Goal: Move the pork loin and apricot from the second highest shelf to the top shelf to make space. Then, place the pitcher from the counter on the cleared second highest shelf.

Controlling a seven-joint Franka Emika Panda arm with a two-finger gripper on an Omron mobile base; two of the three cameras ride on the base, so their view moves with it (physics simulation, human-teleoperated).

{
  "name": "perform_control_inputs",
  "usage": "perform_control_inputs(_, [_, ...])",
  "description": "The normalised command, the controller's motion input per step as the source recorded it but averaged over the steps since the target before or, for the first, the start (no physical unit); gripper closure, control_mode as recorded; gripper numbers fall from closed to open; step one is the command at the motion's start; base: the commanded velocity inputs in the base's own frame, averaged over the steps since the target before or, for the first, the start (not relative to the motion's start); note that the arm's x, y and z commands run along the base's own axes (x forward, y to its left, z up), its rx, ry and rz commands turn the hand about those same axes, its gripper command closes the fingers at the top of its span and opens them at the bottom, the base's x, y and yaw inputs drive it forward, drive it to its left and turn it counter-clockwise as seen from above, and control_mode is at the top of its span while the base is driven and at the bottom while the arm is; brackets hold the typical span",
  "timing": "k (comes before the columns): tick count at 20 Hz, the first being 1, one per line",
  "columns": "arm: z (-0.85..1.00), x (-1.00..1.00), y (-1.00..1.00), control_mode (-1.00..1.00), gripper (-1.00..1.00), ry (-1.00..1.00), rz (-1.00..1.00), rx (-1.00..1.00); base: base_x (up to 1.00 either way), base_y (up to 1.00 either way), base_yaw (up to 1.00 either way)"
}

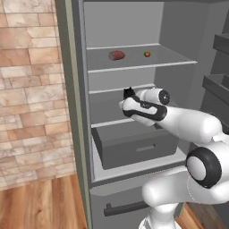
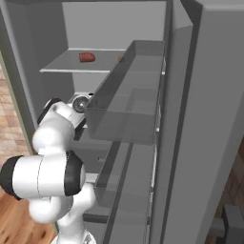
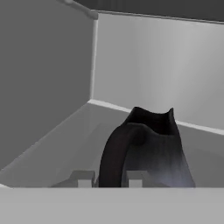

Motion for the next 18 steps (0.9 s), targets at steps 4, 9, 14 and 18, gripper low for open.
perform_control_inputs(4, [0.08, 0.0, 0.0, -1.0, 1.0, -0.26, 0.0, 0.0, 0.0, 0.0, 0.0])
perform_control_inputs(9, [0.07, 0.06, 0.0, -1.0, 1.0, -0.23, 0.0, 0.0, 0.0, 0.0, 0.0])
perform_control_inputs(14, [0.0, 0.33, 0.0, -1.0, 1.0, -0.09, 0.0, 0.01, 0.0, 0.0, 0.0])
perform_control_inputs(18, [-0.12, 0.5, -0.01, -1.0, 1.0, 0.0, 0.0, 0.0, 0.0, 0.0, 0.0])
